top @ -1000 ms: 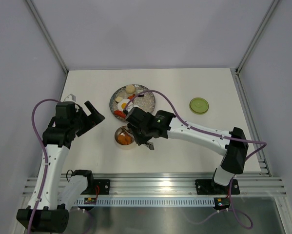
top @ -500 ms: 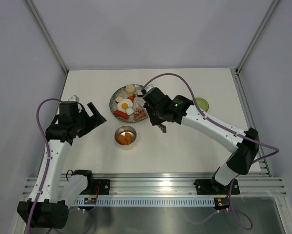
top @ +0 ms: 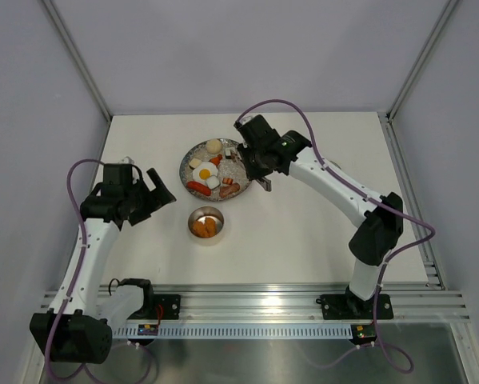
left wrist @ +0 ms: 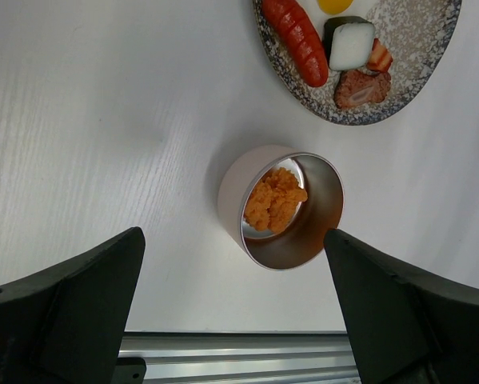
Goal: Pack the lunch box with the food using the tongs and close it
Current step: Pick up the fake food from the plate, then place the fake food in the packing box.
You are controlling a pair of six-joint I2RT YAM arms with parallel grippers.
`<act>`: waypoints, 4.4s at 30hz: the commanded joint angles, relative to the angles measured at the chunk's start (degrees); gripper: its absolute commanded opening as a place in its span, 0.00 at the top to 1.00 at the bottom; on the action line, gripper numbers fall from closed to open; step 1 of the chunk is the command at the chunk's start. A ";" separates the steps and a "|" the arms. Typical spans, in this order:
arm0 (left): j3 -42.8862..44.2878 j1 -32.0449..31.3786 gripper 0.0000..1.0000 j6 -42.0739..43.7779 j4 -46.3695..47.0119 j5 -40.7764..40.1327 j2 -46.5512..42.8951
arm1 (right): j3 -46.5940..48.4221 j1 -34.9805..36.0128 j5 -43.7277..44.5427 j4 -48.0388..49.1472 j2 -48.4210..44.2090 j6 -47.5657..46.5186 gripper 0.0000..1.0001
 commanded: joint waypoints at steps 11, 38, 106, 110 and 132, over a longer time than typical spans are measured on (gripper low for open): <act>3.81 0.35 0.01 -0.21 4.65 2.71 6.52 | 12.08 -4.18 -13.69 -1.25 10.17 -3.02 0.62; 6.72 0.35 0.01 0.75 1.92 0.78 7.40 | 9.98 -10.52 -31.03 7.62 18.97 -0.91 0.46; 3.99 0.35 0.01 -0.39 2.10 1.48 4.76 | 0.75 -10.44 -24.35 12.02 1.66 -3.11 1.00; 3.99 0.35 0.01 -0.39 2.19 1.48 4.85 | 0.49 -10.44 -24.09 11.84 0.25 -3.02 1.00; 8.56 0.35 0.01 1.02 0.70 -1.16 7.31 | -16.90 -9.21 -36.91 8.25 -21.19 1.46 1.00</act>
